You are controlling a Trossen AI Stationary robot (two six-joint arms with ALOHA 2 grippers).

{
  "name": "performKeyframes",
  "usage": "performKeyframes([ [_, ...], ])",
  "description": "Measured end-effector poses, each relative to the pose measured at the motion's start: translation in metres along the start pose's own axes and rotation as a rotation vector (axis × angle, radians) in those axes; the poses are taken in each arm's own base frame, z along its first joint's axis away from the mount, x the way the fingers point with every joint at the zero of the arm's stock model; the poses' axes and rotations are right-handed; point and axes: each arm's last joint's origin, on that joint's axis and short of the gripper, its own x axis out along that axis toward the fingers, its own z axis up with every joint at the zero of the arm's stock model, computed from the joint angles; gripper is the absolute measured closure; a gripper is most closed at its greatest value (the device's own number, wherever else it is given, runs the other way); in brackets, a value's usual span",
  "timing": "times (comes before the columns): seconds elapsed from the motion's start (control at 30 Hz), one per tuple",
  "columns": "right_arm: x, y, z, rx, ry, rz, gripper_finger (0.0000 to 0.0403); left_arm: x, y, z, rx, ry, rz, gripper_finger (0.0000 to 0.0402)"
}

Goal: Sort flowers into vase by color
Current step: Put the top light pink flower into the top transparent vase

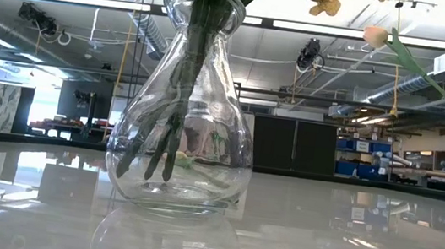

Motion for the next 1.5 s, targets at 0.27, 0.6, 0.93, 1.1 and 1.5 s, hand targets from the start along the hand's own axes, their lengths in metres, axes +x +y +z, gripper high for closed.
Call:
performKeyframes([
  [0.27, 0.007, -0.004, -0.005, 0.044, 0.023, -0.033, 0.0368, 0.0, 0.0, 0.0, 0.0, 0.0, 0.0, 0.0241],
  [0.6, 0.013, -0.008, -0.005, 0.066, -0.059, -0.08, 0.0368, 0.0, 0.0, 0.0, 0.0, -0.001, 0.0, 0.0241],
  [0.93, 0.002, -0.005, -0.01, 0.094, -0.111, -0.041, 0.0368, 0.0, 0.0, 0.0, 0.0, -0.001, 0.0, 0.0241],
  [1.1, -0.011, -0.004, -0.021, 0.102, -0.142, -0.026, 0.0368, 0.0, 0.0, 0.0, 0.0, 0.0, 0.0, 0.0241],
  [1.5, -0.029, -0.005, -0.048, 0.059, -0.107, -0.039, 0.0368, 0.0, 0.0, 0.0, 0.0, -0.001, 0.0, 0.0241],
])
